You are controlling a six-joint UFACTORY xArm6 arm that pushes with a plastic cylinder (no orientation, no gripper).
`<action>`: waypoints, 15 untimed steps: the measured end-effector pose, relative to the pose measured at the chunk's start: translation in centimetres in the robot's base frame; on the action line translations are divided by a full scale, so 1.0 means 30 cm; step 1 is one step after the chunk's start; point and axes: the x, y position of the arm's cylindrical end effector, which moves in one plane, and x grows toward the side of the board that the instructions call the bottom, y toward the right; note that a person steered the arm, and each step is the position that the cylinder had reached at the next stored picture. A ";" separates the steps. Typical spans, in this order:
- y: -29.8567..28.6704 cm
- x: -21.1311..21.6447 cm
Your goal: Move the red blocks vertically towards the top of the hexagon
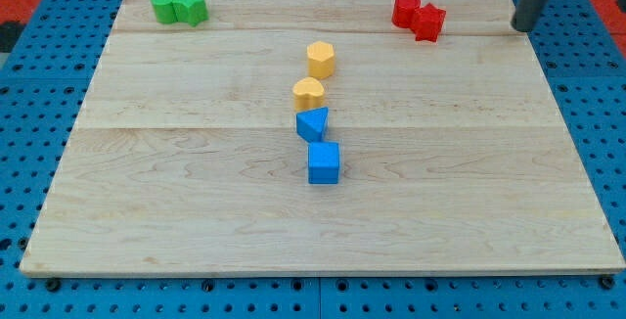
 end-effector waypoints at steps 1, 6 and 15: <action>-0.168 -0.008; -0.456 -0.018; -0.474 -0.118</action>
